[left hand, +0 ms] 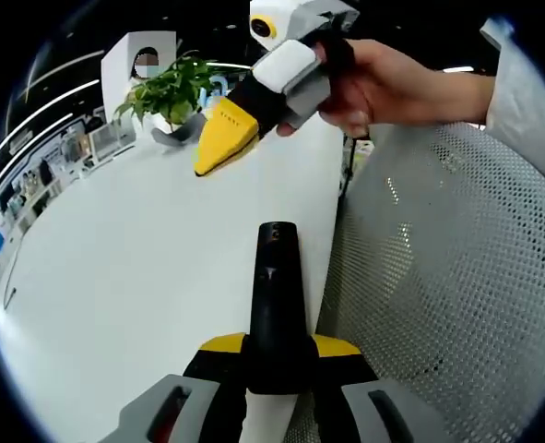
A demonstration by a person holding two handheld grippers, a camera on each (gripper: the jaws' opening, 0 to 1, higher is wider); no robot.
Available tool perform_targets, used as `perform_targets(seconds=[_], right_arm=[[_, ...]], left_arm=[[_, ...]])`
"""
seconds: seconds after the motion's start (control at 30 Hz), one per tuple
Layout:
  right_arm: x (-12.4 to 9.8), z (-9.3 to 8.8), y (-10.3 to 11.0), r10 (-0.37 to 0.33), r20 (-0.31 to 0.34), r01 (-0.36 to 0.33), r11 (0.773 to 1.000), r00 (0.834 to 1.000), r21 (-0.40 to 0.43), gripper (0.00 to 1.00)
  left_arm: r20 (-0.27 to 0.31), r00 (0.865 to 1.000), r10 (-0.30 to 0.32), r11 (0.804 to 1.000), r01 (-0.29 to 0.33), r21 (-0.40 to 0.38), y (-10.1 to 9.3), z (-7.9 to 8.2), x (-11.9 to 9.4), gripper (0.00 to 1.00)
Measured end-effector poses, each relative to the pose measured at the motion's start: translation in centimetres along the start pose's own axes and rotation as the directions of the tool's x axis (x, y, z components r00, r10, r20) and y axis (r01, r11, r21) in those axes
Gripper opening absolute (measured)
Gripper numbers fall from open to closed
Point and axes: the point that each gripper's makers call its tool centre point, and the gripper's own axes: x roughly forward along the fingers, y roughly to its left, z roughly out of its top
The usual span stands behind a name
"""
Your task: Press the specified remote control buttons in sequence, fully releasing each button before pressing the next.
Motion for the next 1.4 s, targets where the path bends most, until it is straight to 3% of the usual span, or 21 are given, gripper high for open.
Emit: perform_targets(seconds=[0.17, 0.33, 0.47, 0.67, 0.83, 0.9, 1.0, 1.07, 1.13, 1.23, 1.4], right_arm=[[-2.1, 2.1, -1.0, -0.080, 0.128, 0.083, 0.996, 0.989, -0.020, 0.04], [-5.4, 4.5, -2.3, -0.166, 0.270, 0.183, 0.982, 0.948, -0.037, 0.13], [-7.8, 6.3, -2.4, -0.184, 0.399, 0.218, 0.975, 0.898, -0.043, 0.30], [-10.2, 7.5, -2.5, -0.211, 0.515, 0.304, 0.947, 0.831, -0.101, 0.59], [-11.2, 6.9, -3.2, -0.272, 0.553, 0.397, 0.910, 0.788, -0.119, 0.79], [-11.6, 6.8, -3.5, -0.293, 0.576, 0.432, 0.894, 0.763, -0.118, 0.88], [-12.3, 7.1, -4.0, -0.328, 0.599, 0.500, 0.854, 0.731, -0.143, 0.94], [-12.6, 7.2, -4.1, -0.337, 0.621, 0.518, 0.845, 0.708, -0.131, 0.95], [-12.5, 7.0, -4.2, -0.342, 0.628, 0.526, 0.840, 0.700, -0.130, 0.96], [-12.4, 7.0, -4.4, -0.360, 0.631, 0.565, 0.811, 0.687, -0.153, 0.97], [-12.0, 6.8, -4.3, -0.346, 0.620, 0.548, 0.820, 0.704, -0.165, 0.94]], left_arm=[[0.000, 1.000, 0.000, 1.000, 0.000, 0.000, 0.0, 0.0, 0.0, 0.25], [0.001, 1.000, 0.001, 1.000, -0.001, 0.000, 0.0, 0.0, 0.0, 0.25], [0.002, 1.000, 0.002, 1.000, -0.002, -0.002, 0.0, 0.1, 0.0, 0.25], [0.002, 1.000, 0.004, 1.000, -0.004, -0.003, 0.0, 0.1, 0.0, 0.25], [0.002, 1.000, 0.004, 1.000, -0.004, -0.004, 0.0, 0.1, 0.1, 0.25], [0.003, 1.000, 0.005, 1.000, -0.005, -0.005, 0.0, 0.1, 0.0, 0.25], [0.004, 1.000, 0.005, 1.000, -0.005, -0.006, 0.0, 0.0, 0.1, 0.25], [0.004, 1.000, 0.006, 1.000, -0.006, -0.007, 0.0, 0.1, 0.1, 0.25], [0.004, 1.000, 0.007, 1.000, -0.007, -0.008, 0.0, 0.1, 0.1, 0.25], [0.001, 1.000, 0.009, 1.000, -0.009, -0.004, 0.0, 0.1, 0.1, 0.25], [0.000, 1.000, 0.008, 1.000, -0.008, -0.005, 0.0, 0.1, 0.1, 0.25]])
